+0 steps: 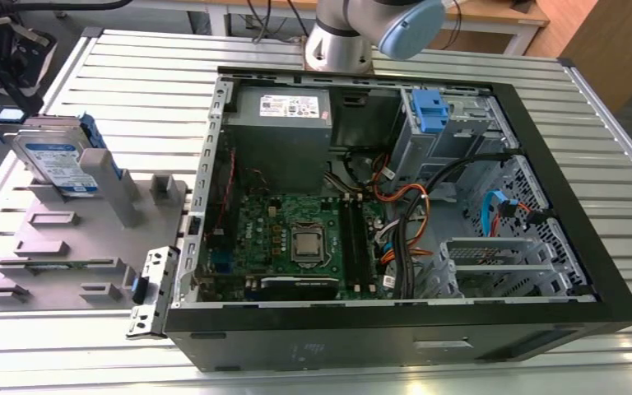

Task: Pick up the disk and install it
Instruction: 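Reach for the disk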

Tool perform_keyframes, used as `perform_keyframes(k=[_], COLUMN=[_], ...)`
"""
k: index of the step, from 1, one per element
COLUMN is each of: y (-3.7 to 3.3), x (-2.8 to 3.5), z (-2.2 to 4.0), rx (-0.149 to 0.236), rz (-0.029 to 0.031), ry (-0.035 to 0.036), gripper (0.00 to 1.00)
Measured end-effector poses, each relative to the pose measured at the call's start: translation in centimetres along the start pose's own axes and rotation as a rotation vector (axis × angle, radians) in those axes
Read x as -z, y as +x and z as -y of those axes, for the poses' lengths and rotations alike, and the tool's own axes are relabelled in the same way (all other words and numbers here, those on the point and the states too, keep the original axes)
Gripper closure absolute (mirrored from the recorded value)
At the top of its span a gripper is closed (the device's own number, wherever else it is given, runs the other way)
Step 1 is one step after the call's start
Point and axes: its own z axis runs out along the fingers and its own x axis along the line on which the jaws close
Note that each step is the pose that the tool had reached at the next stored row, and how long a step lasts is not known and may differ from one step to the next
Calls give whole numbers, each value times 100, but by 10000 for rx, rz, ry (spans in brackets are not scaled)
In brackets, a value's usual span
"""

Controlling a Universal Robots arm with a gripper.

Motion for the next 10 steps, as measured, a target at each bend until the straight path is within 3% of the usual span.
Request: perform_keyframes(k=[10], y=[8], x=[-35], z=[1], rx=[-2], rz=[-16], ry=[-1], gripper=[89])
